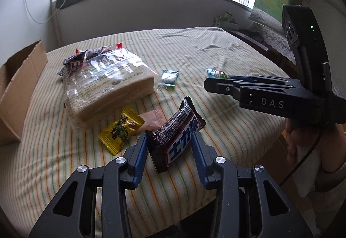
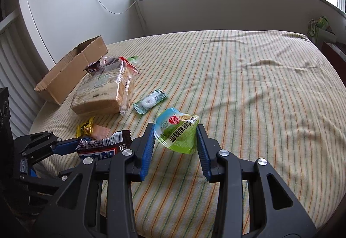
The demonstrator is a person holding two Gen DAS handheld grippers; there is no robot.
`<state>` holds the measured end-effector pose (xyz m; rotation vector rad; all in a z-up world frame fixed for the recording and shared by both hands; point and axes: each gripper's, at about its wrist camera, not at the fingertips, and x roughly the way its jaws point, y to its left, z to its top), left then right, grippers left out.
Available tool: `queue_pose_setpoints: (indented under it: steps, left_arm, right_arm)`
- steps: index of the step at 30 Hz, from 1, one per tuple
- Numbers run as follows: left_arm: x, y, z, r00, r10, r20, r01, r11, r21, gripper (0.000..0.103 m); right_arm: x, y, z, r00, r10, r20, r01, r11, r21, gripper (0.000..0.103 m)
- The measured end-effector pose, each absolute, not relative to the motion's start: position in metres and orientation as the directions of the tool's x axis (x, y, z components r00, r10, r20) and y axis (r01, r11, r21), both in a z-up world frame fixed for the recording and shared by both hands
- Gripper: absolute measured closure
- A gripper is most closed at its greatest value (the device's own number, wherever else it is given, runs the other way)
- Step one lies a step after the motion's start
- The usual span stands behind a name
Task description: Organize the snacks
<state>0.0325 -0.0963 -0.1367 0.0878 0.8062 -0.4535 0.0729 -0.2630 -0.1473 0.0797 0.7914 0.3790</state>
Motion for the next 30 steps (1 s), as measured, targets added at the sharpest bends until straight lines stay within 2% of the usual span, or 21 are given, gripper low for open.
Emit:
queue_pose_setpoints:
  steps: [5,8,10,14,15,17,18,19,30]
  left_arm:
    - [0.037,-0.112,-0.140,0.606,-0.330,-0.724,0.457,0.889,-0.024,0.063]
    - [0.035,-0.116,-0.138,0.629,-0.290,-0.722,0.463,0.885,0.048,0.054]
    - [0.034,-0.118,-0.139,0.617,-0.307,-0.725,0.499,0.865,0.059,0.041]
    - [0.042,-0.125,-0.138,0.591,-0.364,-0.720,0.548,0.836,0.027,0.041]
    - [0.045,-0.125,-0.138,0.586,-0.373,-0.719,0.547,0.837,0.011,0.043]
    - [0.050,-0.127,-0.139,0.573,-0.385,-0.723,0.545,0.838,-0.014,0.057]
    - [0.051,-0.128,-0.140,0.559,-0.398,-0.727,0.552,0.833,-0.032,0.071]
    - [0.052,-0.130,-0.142,0.556,-0.398,-0.730,0.551,0.834,-0.035,0.078]
    - [0.049,-0.116,-0.125,0.599,-0.426,-0.678,0.511,0.855,-0.087,0.081]
  right_arm:
    - [0.070,-0.267,-0.147,0.643,0.358,-0.677,-0.293,0.932,0.214,0.064]
    - [0.069,-0.271,-0.146,0.648,0.352,-0.675,-0.286,0.934,0.213,0.064]
    - [0.070,-0.272,-0.145,0.651,0.351,-0.674,-0.282,0.935,0.214,0.064]
    - [0.069,-0.273,-0.145,0.653,0.349,-0.672,-0.280,0.936,0.214,0.064]
    - [0.069,-0.274,-0.145,0.654,0.348,-0.671,-0.277,0.936,0.215,0.064]
    - [0.068,-0.276,-0.145,0.657,0.344,-0.671,-0.270,0.938,0.216,0.064]
    - [0.068,-0.277,-0.145,0.658,0.342,-0.671,-0.267,0.939,0.217,0.064]
    - [0.068,-0.279,-0.145,0.659,0.340,-0.671,-0.263,0.940,0.217,0.064]
    - [0.067,-0.281,-0.145,0.669,0.332,-0.665,-0.245,0.943,0.224,0.064]
